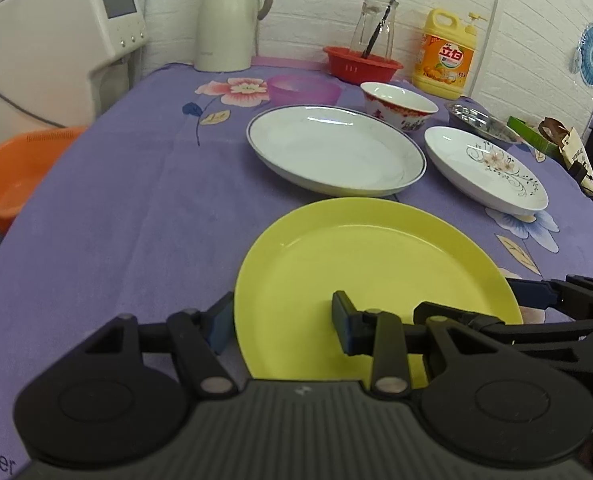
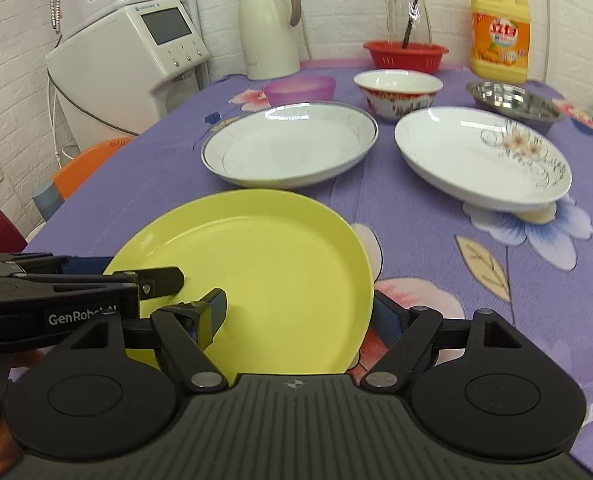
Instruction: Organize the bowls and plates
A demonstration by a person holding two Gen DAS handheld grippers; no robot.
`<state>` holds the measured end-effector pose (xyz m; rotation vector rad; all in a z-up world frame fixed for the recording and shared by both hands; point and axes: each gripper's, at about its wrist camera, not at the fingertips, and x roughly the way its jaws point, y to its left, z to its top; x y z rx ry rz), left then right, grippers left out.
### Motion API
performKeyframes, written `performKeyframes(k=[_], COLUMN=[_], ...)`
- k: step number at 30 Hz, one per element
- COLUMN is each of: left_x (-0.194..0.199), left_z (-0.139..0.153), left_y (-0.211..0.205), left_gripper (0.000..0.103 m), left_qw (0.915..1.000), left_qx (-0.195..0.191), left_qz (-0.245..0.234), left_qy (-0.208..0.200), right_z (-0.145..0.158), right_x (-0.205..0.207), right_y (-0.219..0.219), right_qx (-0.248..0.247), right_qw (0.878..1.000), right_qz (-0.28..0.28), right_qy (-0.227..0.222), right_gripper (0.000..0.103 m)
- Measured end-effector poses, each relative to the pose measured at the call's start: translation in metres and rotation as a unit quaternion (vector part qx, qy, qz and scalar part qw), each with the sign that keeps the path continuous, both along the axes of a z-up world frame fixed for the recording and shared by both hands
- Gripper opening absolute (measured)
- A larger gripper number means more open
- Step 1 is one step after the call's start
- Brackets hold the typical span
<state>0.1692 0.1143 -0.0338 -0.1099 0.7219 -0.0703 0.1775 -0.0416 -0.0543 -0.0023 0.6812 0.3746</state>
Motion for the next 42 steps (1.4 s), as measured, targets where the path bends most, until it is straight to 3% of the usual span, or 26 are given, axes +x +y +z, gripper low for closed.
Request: performKeyframes(k=[4, 6, 7, 8, 11, 30, 34, 39, 42], left_x=[0.002, 0.005, 0.006, 0.007, 0.008, 0.019, 0.036, 0.072, 0.091], left_z=[-0.001, -0.001, -0.001, -0.001, 0.003, 0.028, 0.044, 0.087, 0.092], left_y=[0.002, 0.002, 0.003, 0.005, 0.008, 0.008, 0.019, 0.05, 0.057], left_gripper=[0.04, 0.054, 0.068, 0.07, 0.071, 0.072, 0.072, 0.072, 0.072], left_qw=[1.0, 1.0, 0.9999, 0.9998, 0.9995, 0.9993, 0.9989, 0.9952, 0.9954], left_qx=[-0.005, -0.004, -0.006, -0.012, -0.028, -0.013, -0.001, 0.013, 0.009], left_qz=[-0.003, -0.001, 0.008, 0.012, 0.017, 0.022, 0.018, 0.034, 0.034], left_qy=[-0.004, -0.003, 0.001, 0.003, 0.002, -0.029, -0.044, -0.09, -0.089], right_z=[0.001, 0.002, 0.004, 0.005, 0.011, 0.032, 0.045, 0.062, 0.064], right_x=[0.0, 0.001, 0.001, 0.001, 0.0, 0.006, 0.022, 0.062, 0.092], right_y=[-0.002, -0.005, -0.009, -0.012, -0.02, -0.038, -0.038, -0.039, -0.037], right_qx=[0.004, 0.007, 0.011, 0.014, 0.019, 0.025, 0.013, 0.011, 0.018], right_qw=[1.0, 1.0, 1.0, 1.0, 1.0, 0.999, 0.998, 0.997, 0.997], right_qz=[0.004, 0.001, -0.001, -0.003, -0.014, -0.023, -0.013, -0.004, 0.0], right_qy=[0.003, 0.004, 0.004, 0.003, -0.008, -0.043, -0.066, -0.077, -0.07], right_gripper=[0.103, 0.103, 0.103, 0.103, 0.103, 0.103, 0.103, 0.103, 0.103])
